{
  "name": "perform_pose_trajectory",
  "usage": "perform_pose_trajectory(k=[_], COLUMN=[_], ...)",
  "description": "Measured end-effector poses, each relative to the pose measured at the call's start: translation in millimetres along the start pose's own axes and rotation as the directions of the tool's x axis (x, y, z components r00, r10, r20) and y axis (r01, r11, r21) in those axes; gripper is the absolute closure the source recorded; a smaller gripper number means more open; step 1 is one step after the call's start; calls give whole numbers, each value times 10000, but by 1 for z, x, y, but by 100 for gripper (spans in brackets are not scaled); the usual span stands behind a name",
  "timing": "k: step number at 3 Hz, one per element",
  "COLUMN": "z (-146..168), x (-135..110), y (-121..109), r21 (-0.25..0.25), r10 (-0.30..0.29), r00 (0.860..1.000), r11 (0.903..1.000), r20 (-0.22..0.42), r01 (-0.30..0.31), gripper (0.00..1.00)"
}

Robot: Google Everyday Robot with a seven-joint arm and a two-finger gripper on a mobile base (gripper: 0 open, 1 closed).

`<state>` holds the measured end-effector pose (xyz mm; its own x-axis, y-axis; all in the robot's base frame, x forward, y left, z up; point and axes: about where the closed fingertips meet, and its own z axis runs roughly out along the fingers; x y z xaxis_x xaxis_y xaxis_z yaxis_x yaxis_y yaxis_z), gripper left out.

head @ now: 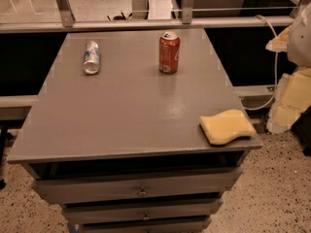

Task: Knock coke can over

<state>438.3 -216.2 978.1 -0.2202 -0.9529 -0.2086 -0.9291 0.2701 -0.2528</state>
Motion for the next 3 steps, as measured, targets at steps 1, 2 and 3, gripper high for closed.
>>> perform_pose_trajectory(k=[1,2,3], z=[0,10,34], x=[0,-2,-19], y=[0,-8,-35], r21=[2,51,300], r10=[0,-48,-97], r00=[10000,9990,9901], r11=[10000,10000,9995], r20=[1,438,1400], r01=[0,46,55], gripper=[0,0,0])
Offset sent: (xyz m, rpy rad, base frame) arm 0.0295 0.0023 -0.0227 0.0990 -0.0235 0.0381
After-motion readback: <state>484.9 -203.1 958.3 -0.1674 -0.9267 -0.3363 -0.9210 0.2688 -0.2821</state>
